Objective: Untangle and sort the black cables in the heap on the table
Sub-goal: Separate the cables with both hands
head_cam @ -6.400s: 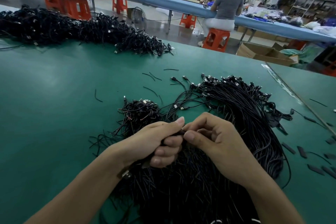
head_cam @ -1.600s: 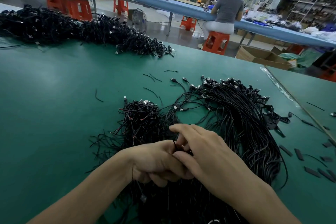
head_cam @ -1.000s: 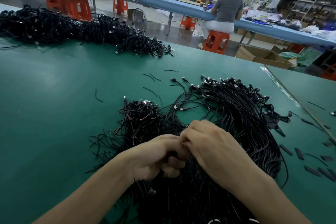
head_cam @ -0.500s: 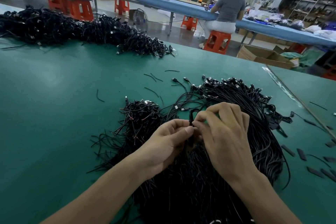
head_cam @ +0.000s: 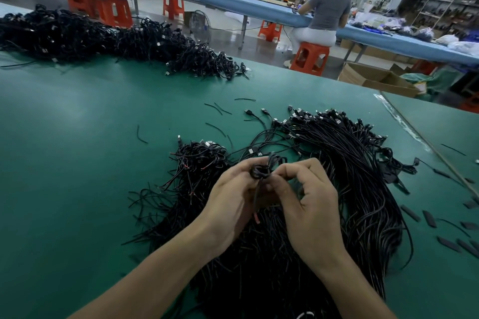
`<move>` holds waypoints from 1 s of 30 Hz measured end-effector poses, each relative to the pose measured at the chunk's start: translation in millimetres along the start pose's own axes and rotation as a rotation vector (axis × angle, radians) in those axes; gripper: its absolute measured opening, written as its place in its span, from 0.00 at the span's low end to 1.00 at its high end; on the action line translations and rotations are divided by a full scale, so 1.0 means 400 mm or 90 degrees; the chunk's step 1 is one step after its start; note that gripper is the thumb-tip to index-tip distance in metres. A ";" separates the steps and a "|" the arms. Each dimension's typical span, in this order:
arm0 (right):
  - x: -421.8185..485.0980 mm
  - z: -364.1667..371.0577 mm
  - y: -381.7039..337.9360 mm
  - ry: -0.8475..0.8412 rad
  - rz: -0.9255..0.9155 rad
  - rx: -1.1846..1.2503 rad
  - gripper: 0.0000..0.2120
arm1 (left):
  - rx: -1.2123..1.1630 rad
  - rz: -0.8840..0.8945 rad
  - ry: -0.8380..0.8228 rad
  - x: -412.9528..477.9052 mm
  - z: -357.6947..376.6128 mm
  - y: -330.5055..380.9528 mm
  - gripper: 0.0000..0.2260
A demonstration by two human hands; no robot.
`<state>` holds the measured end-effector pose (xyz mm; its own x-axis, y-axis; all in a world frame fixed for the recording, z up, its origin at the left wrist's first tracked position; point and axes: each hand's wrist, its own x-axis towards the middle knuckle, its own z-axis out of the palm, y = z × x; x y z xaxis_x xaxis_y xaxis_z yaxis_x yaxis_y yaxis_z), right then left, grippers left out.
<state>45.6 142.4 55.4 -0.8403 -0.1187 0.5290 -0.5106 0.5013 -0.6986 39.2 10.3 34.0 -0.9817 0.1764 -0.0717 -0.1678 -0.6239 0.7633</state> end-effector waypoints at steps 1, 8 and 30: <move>-0.001 0.001 0.000 -0.002 0.002 0.001 0.07 | -0.027 -0.005 0.004 0.000 -0.002 0.002 0.13; -0.012 0.010 0.013 -0.069 0.052 0.033 0.08 | -0.056 0.035 -0.040 -0.006 -0.010 0.045 0.22; 0.000 -0.013 0.011 -0.109 0.020 0.033 0.14 | 0.208 0.136 0.041 -0.002 -0.026 0.016 0.10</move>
<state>44.3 149.0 54.7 -0.8726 -0.2506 0.4193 -0.4884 0.4630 -0.7396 38.2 -1.7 32.4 -0.9968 0.0145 0.0788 0.0681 -0.3647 0.9286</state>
